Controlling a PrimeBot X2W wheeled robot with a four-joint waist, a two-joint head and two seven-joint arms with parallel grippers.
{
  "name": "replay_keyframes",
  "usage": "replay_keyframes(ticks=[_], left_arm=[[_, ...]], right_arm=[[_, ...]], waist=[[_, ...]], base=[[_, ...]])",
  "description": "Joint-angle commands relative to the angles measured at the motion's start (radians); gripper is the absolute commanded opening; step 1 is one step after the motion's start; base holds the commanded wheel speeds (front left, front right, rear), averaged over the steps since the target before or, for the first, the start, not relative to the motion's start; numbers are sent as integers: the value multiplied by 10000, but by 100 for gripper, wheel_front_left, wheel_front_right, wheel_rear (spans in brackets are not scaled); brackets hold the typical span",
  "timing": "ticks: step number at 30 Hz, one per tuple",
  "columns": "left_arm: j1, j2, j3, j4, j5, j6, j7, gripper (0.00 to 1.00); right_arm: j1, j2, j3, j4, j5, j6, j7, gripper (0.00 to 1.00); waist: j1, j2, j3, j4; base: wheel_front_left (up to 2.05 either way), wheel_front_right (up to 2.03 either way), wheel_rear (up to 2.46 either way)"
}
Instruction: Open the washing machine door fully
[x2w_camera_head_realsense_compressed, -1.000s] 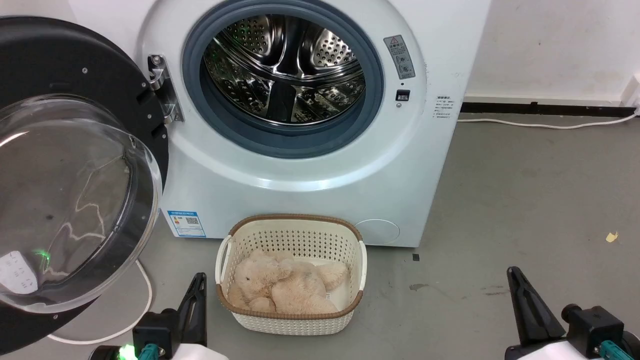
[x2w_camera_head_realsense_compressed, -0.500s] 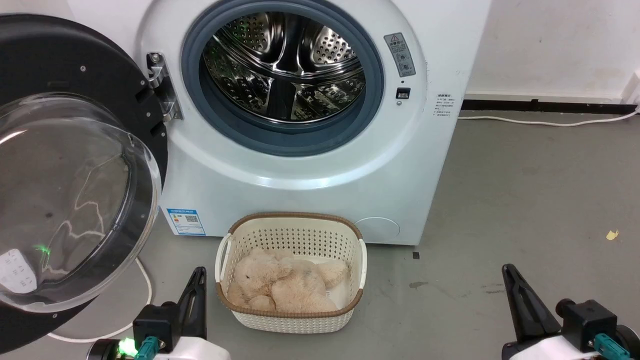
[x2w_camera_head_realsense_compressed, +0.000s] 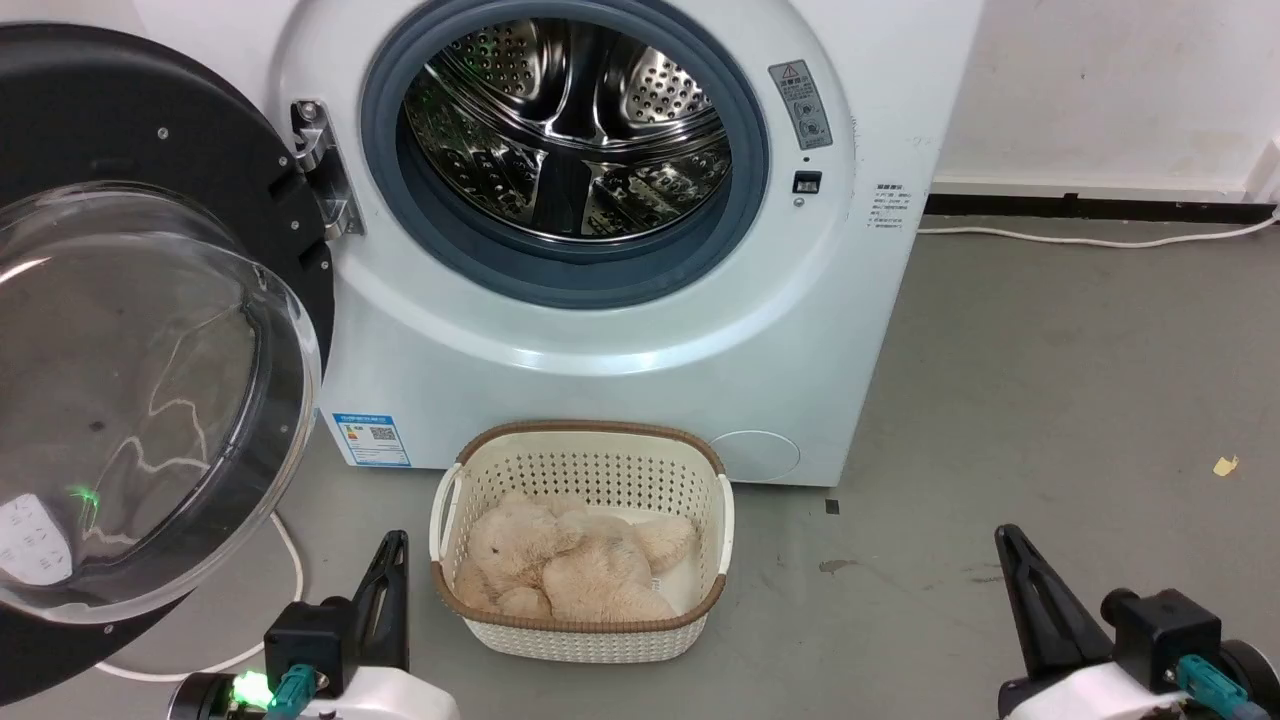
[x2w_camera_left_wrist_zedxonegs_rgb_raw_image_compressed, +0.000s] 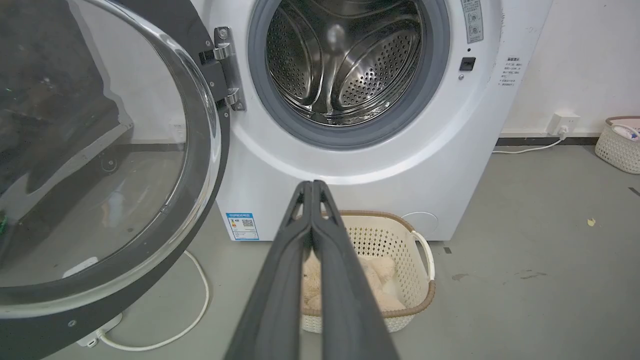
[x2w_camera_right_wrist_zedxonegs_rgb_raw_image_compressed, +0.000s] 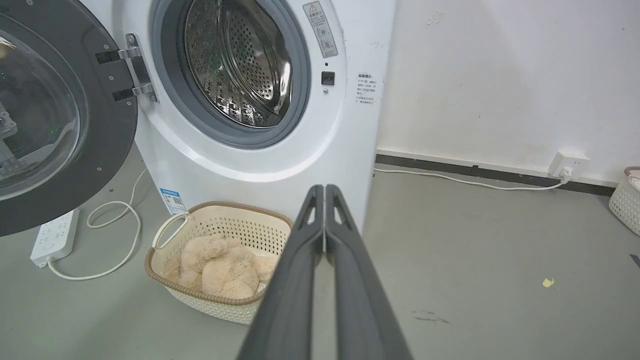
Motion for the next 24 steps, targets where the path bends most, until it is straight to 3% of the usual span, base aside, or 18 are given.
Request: replay_keyframes(ticks=[1, 24], left_arm=[[-198, -74, 81, -40, 94, -75, 51, 0], [-396, -331, 468, -62, 486, -370, 382, 0]], right_arm=[[-233, 10, 30, -34, -100, 4, 79, 0], [-489, 13, 123, -47, -321, 5, 521, 0]], waist=[[-1, 0, 8, 0], [-1, 0, 110, -1]], base=[[0, 0, 0], [0, 0, 0]])
